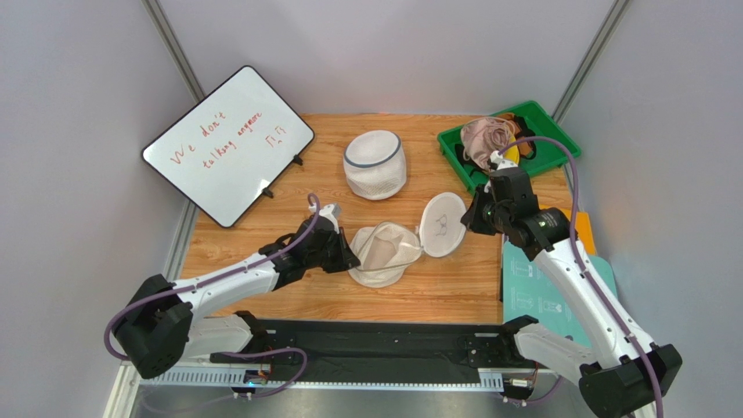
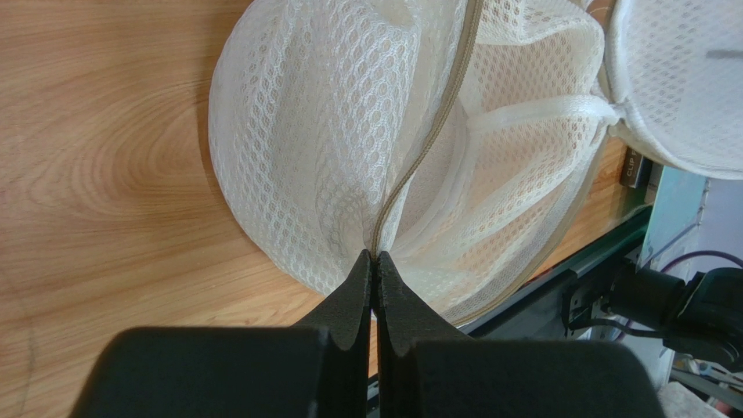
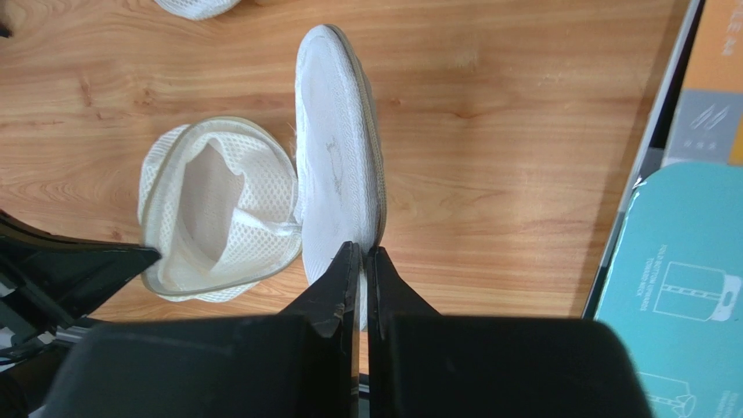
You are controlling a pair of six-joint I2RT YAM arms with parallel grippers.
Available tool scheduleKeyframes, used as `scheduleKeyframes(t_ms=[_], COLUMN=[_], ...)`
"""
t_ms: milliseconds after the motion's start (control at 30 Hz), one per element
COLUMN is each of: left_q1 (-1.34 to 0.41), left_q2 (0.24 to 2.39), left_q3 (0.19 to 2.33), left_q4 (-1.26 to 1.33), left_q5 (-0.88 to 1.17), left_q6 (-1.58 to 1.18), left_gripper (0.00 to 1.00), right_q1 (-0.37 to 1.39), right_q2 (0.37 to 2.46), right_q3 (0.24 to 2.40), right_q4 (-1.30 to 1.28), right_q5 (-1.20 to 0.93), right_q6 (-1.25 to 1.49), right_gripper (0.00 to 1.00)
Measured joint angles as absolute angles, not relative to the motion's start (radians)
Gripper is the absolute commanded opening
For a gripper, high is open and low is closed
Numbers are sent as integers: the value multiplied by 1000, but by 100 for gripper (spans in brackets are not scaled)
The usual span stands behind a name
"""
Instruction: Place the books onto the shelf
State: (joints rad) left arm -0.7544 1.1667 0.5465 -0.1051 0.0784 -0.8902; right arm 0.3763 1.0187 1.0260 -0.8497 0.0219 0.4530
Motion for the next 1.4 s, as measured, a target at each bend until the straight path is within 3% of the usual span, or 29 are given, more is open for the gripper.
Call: scheduleKeyframes(t_ms=[133,733,967,1133,1267,1400], left_q1=[-771,-772,-772,-772,-772,-772], left_q2=[1207,1210,1210,1192,1114,988], left_q3=[565,565,564,564,564,564], left_q4=[-78,-57,-20,-19,-53,-131], left_q5=[81,77,78,78,67,32], left_q6=[-893,-897,-902,-897,-884,-875], left_gripper=[0,0,0,22,51,62], right_q1=[439,1068,1119,1119,1119,1119], right_q2=[1031,1293,1413,1457,1485,1487], right_q3=[1086,1213,1211,1211,1211,1211], right_q4=[-871,-742,-684,-655,-656,-657], right_q5=[54,288,294,315,345,369], right_q6=[421,350,324,324,324,324], right_gripper=[0,0,0,0,0,0])
